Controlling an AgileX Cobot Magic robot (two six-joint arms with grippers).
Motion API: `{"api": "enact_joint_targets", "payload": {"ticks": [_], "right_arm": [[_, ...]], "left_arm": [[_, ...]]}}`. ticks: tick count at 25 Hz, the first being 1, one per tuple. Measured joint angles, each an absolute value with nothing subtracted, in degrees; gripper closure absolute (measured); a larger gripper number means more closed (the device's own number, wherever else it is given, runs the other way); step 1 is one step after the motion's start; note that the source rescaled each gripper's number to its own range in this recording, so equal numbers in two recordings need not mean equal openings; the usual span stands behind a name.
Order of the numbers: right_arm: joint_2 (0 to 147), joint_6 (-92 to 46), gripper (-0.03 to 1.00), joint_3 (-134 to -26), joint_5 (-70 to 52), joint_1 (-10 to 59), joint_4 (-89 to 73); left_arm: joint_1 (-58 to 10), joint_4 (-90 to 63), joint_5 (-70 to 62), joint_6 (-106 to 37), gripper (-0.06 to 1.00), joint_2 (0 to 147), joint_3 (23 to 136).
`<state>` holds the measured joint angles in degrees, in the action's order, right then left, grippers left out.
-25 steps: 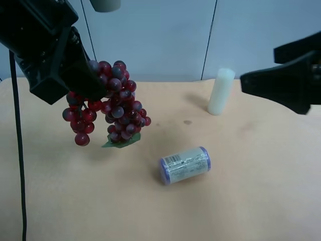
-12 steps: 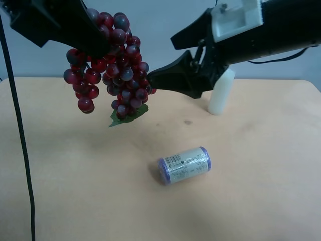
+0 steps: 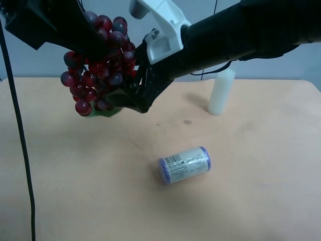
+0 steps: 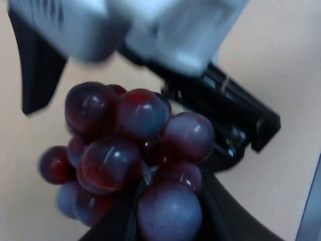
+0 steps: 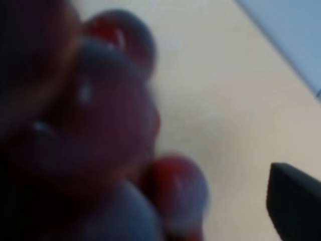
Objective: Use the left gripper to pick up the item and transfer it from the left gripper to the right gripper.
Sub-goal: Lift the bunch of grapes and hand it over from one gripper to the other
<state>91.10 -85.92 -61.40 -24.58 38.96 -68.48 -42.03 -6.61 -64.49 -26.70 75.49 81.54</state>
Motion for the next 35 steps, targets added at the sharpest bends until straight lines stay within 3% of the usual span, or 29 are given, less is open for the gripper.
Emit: {"api": "enact_joint_targets", "payload": {"ticks": [8, 10, 11, 13, 14, 22, 24, 26, 28, 31, 35], "right_arm": [[93.2, -90.1, -0.03, -61.4, -24.5, 40.1, -75.4], [93.2, -90.6, 0.10, -61.4, -24.1, 40.1, -76.6], [93.2, -90.8, 0.26, -61.4, -24.1, 40.1, -77.0], [93.2, -91.0, 0.74, -61.4, -23.9, 40.1, -77.3], [93.2, -91.2, 0.93, -61.4, -24.0, 40.1, -77.4], [93.2, -91.2, 0.96, -61.5, -24.1, 40.2, -77.4], [93.2, -91.2, 0.96, -61.5, -23.9, 40.2, -77.4], [93.3, -91.2, 0.96, -61.5, -23.2, 40.2, -77.4], [93.3, -91.2, 0.96, -61.5, -23.2, 40.2, -77.4], [93.3, -91.2, 0.96, -61.5, -23.2, 40.2, -77.3], [93.1, -91.2, 0.96, -61.5, -23.2, 40.2, -77.2]], "left_arm": [[-42.0, -7.2, -64.7, -26.7, 0.94, 75.5, 81.5], [-42.0, -7.4, -64.7, -26.7, 0.94, 75.5, 81.5], [-42.0, -7.4, -64.7, -26.7, 0.94, 75.5, 81.5], [-42.0, -7.4, -64.7, -26.7, 0.94, 75.5, 81.5], [-42.0, -7.3, -64.7, -26.7, 0.94, 75.5, 81.5], [-42.0, -6.7, -64.4, -26.7, 0.94, 75.5, 81.5], [-42.0, -6.4, -64.5, -26.7, 0.76, 75.5, 81.5], [-42.0, -6.3, -64.6, -26.7, 0.33, 75.4, 81.6], [-42.0, -5.9, -64.6, -26.7, 0.08, 75.4, 81.6], [-42.0, -4.3, -64.9, -26.7, -0.03, 75.4, 81.6], [-42.0, 0.9, -66.9, -24.8, -0.05, 75.3, 81.6]]}}
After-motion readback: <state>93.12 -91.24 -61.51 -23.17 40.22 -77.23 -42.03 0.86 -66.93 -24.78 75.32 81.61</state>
